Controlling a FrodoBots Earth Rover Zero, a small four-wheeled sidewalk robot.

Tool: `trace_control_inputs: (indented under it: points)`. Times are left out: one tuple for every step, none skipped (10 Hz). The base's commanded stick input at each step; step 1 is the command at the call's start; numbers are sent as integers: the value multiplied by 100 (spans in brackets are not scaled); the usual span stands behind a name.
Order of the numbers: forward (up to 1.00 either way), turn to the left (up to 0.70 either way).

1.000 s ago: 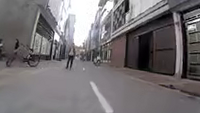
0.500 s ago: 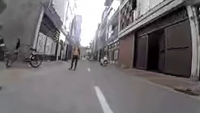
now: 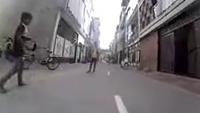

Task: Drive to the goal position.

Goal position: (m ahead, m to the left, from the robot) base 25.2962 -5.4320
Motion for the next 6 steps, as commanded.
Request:
trace_control_inputs:
  points:
    - [0,0]
    - [0,0]
    - [0,0]
    - [0,0]
    - [0,0]
    - [0,0]
